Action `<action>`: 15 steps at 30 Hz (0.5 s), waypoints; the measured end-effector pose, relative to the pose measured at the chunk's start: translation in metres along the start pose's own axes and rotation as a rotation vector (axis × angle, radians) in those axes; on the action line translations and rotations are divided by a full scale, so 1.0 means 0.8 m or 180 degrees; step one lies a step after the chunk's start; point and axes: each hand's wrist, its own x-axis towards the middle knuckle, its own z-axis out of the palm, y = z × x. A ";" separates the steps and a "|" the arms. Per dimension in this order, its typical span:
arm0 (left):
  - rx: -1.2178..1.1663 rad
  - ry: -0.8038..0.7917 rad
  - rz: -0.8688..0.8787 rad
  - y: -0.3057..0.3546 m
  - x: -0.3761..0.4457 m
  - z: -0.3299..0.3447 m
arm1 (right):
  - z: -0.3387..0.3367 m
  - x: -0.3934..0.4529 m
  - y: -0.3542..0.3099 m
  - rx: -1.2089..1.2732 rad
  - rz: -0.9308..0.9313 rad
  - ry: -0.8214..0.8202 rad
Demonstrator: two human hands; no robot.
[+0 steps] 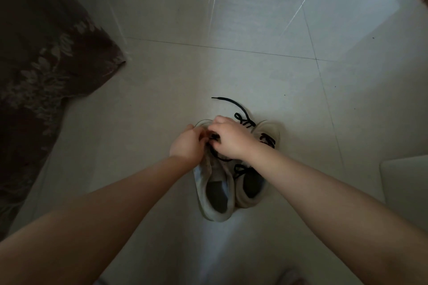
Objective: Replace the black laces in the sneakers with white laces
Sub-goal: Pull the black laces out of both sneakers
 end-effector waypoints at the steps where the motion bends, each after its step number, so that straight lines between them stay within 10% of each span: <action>1: -0.0032 0.0069 0.0037 0.000 0.000 -0.002 | 0.004 0.004 -0.004 -0.0043 -0.0014 0.0025; 15: -0.0559 0.0065 -0.0590 0.005 -0.037 0.025 | 0.009 0.005 0.000 -0.0247 0.0040 -0.0083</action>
